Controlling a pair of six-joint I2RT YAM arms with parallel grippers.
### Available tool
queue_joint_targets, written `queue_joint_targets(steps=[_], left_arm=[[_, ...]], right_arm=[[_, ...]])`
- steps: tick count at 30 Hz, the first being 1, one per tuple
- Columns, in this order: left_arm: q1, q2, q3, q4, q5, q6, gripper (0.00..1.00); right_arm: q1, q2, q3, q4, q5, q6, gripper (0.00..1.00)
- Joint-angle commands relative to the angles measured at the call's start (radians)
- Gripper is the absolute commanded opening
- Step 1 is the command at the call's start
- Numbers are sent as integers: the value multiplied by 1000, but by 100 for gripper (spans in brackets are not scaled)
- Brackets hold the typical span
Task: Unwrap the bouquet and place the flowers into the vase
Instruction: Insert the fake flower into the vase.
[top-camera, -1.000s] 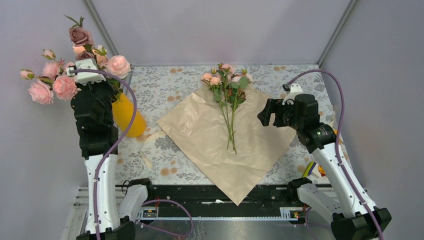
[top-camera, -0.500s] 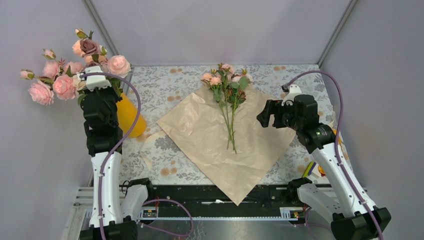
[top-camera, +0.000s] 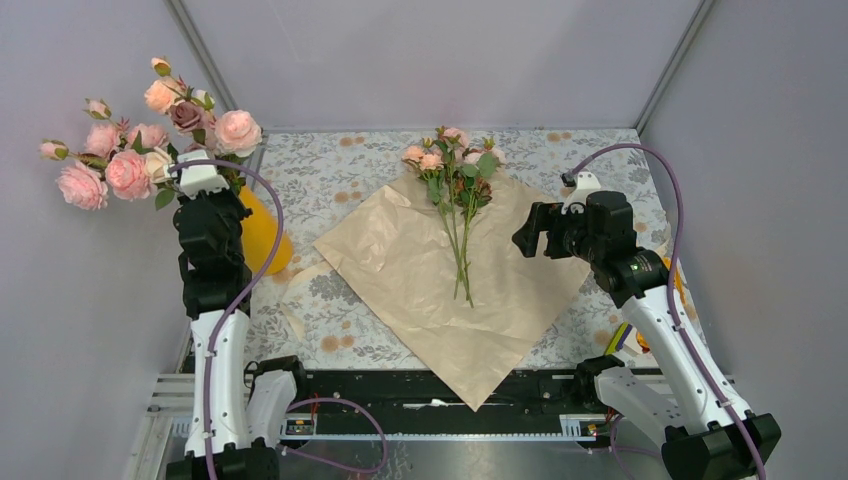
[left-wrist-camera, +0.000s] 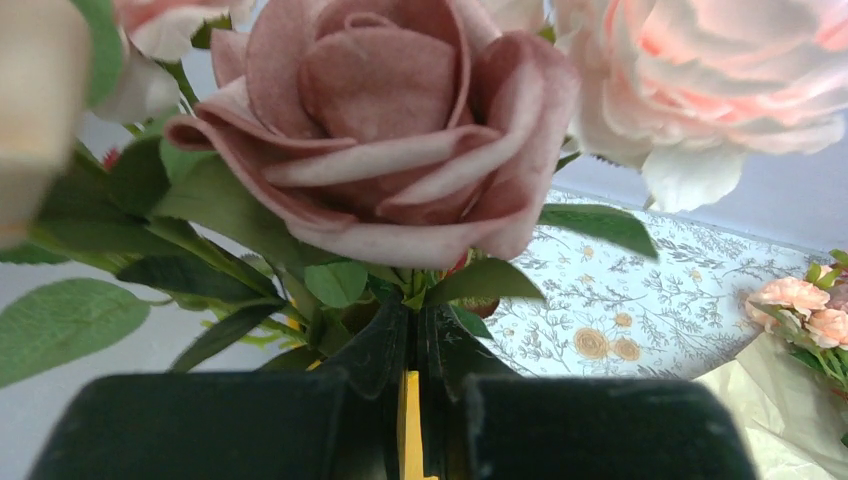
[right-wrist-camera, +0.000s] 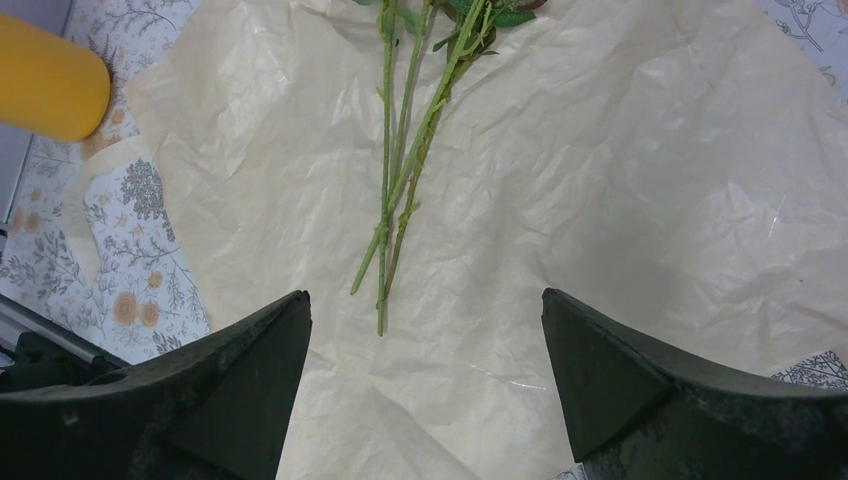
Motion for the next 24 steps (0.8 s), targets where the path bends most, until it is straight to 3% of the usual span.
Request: queue_joint_targets(steps=[1,7,10,14,24], left_arm=[[7,-2,-24,15,20,-51,0],[7,-14,-49,8,25,-68,5],[7,-14,-32,-13,20,-75,14],[7,-29,-20,-51,23,-96,33],[7,-90,-12,-123,68,-110,51]], right_arm=[[-7,-2,1,45,-28,8,91],[-7,-4,2,45,-32,9,91],[-7,-1,1,45,-35,10,91],[-7,2,3,46,-39,13,91],[-7,12,13,46,-48,22,91]])
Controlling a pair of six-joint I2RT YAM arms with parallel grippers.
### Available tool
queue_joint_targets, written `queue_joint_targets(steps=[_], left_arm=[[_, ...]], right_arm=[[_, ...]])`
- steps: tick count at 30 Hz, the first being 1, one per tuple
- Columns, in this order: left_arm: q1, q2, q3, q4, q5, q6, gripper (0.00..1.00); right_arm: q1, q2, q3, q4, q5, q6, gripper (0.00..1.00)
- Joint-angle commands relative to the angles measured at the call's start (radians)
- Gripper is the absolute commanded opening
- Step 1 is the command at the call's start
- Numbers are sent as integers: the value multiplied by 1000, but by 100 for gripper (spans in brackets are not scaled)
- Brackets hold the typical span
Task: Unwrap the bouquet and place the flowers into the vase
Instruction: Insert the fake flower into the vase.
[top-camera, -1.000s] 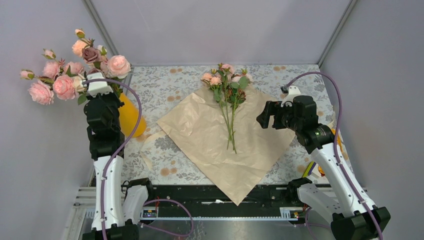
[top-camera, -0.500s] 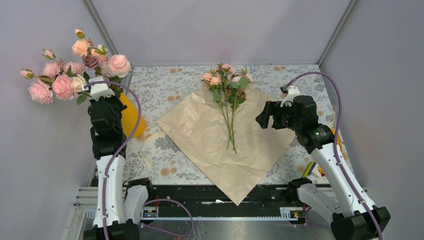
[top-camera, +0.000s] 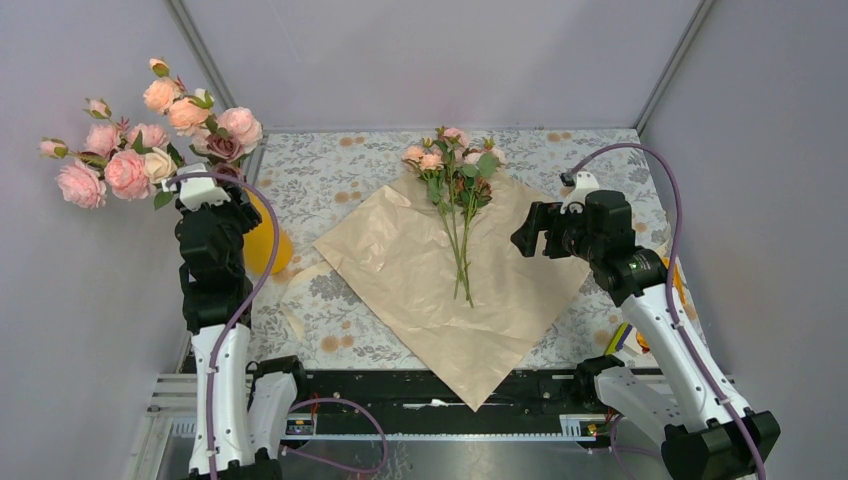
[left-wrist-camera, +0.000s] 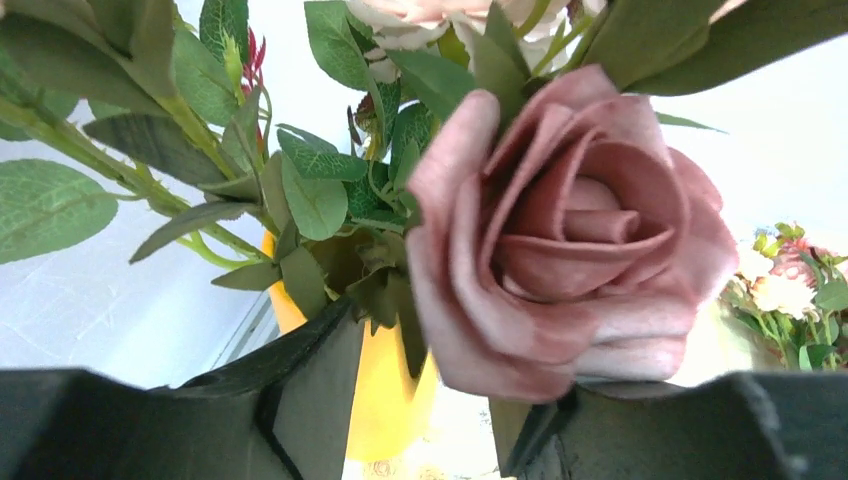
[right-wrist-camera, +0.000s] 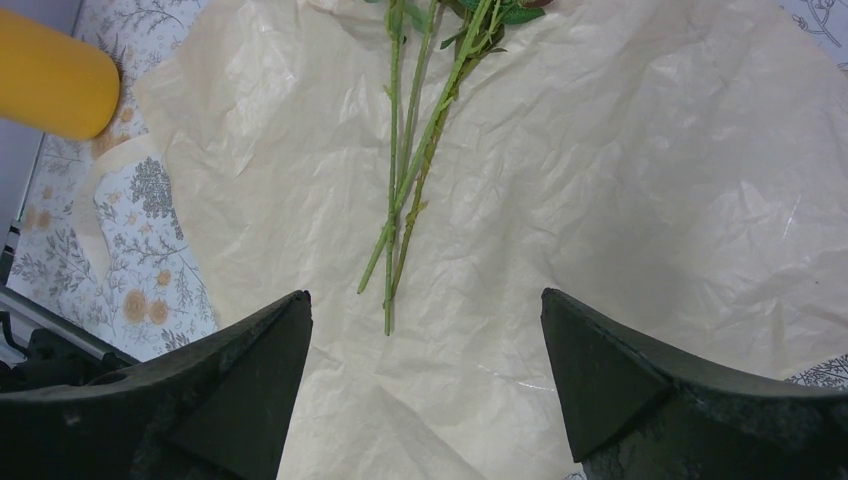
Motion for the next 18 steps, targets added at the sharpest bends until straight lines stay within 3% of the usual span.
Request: queue_joint_targets(steps=[1,4,7,18], left_arm=[[3,-34,23,-35,42,-24,53],[3,-72,12,-58,45,-85,71],[3,-109,2,-79,68,-117,81],[2,-214,14,-215,102,-162,90]], right_arm=[[-6,6,14,40,-33,15,91],[-6,7,11,45,-35,25,90],[-5,15,21,42,-48,23,89],[-6,80,32,29,-125,87,82]])
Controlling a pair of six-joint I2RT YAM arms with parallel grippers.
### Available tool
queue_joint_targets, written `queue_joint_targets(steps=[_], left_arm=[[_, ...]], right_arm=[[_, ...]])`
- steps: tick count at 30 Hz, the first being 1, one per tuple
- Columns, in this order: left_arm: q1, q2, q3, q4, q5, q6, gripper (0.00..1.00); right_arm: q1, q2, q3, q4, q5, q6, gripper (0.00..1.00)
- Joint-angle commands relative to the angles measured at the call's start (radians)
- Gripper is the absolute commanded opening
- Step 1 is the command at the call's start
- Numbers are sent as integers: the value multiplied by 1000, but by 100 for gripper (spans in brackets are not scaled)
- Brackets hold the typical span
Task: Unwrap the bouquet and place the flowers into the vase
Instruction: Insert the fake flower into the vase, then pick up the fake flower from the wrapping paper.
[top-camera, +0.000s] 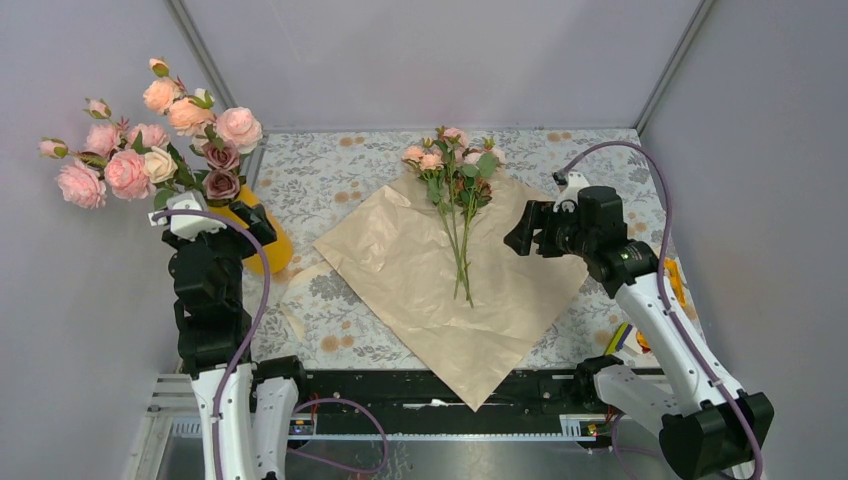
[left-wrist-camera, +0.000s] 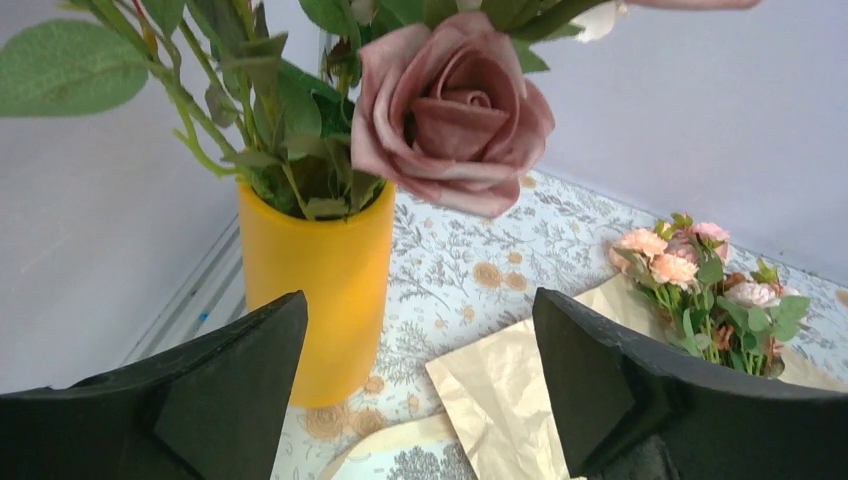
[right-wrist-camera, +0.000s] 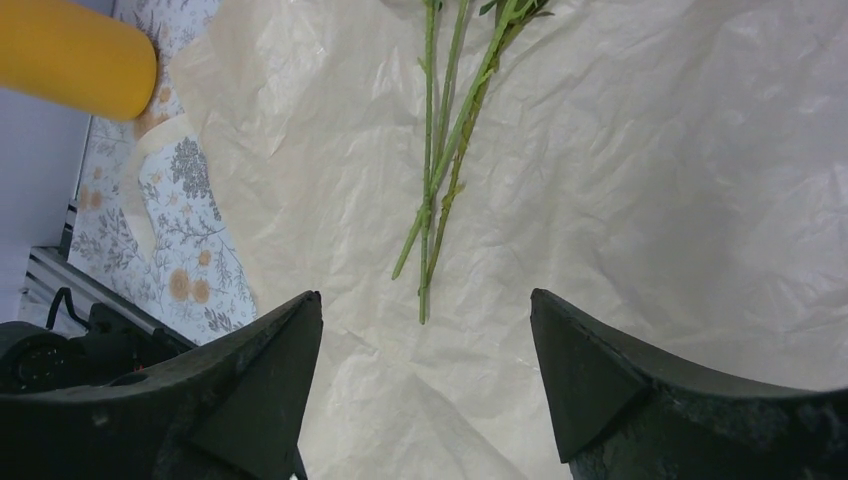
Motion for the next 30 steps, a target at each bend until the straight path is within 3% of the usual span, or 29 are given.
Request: queue_joint_targets(steps=[1,8,16,26,30], left_arm=[[2,-29,20,-41,29,-31,90],[2,-37,30,-125,51,-47,89],[-31,3,-45,-139,262,-34,85],[-377,115,-59,-117,86,18,85],[-467,214,-58,-40,123,24,86]], right_arm=[[-5,32,29,14,-55,45,81],[-5,126,60,-47,-30,66,72],[34,317,141,-88,14,133,65],[161,609,315,-77,106,183,59],[245,703,388,-70,165,173,59]])
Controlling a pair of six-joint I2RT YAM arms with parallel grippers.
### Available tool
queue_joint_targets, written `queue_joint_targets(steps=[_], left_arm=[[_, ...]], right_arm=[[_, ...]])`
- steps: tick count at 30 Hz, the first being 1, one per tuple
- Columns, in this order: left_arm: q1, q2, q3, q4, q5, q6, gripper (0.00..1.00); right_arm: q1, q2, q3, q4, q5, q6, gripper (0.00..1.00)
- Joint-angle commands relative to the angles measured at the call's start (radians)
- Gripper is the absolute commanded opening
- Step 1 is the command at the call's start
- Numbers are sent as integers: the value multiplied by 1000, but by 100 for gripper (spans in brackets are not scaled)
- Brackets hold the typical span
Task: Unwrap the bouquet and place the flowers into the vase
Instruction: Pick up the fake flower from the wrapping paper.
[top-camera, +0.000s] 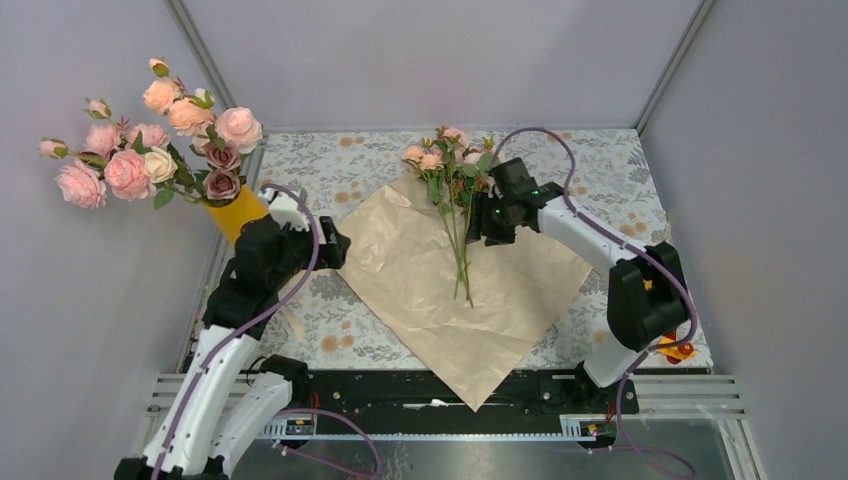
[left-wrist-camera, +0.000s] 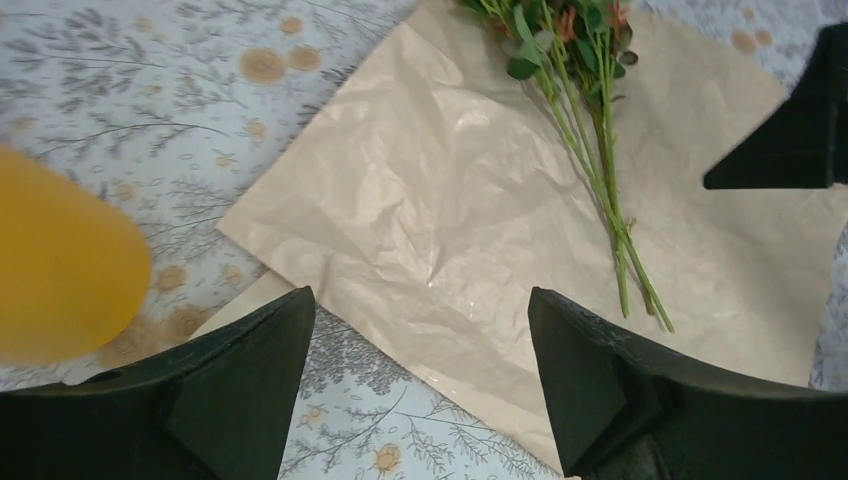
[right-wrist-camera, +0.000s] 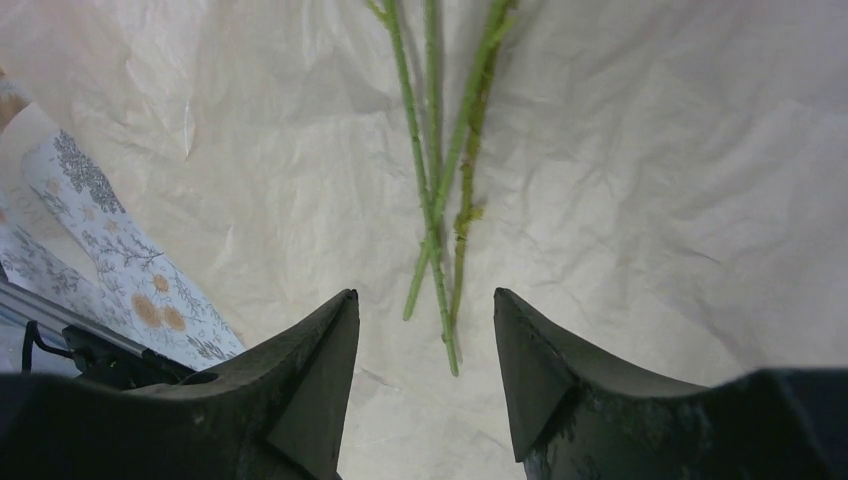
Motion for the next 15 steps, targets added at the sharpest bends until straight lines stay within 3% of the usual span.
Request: queue_joint_targets(steps=[1,7,15], left_arm=[[-57,105,5,127,13,23,86],[-57,203,43,168,76,49,87],[-57,188,0,202,101,28,88]], right_arm=[[91,81,105,4,89,6,58],[155,226,228,-6,164,-58,53],[170,410,410,-92,251,-161,42]])
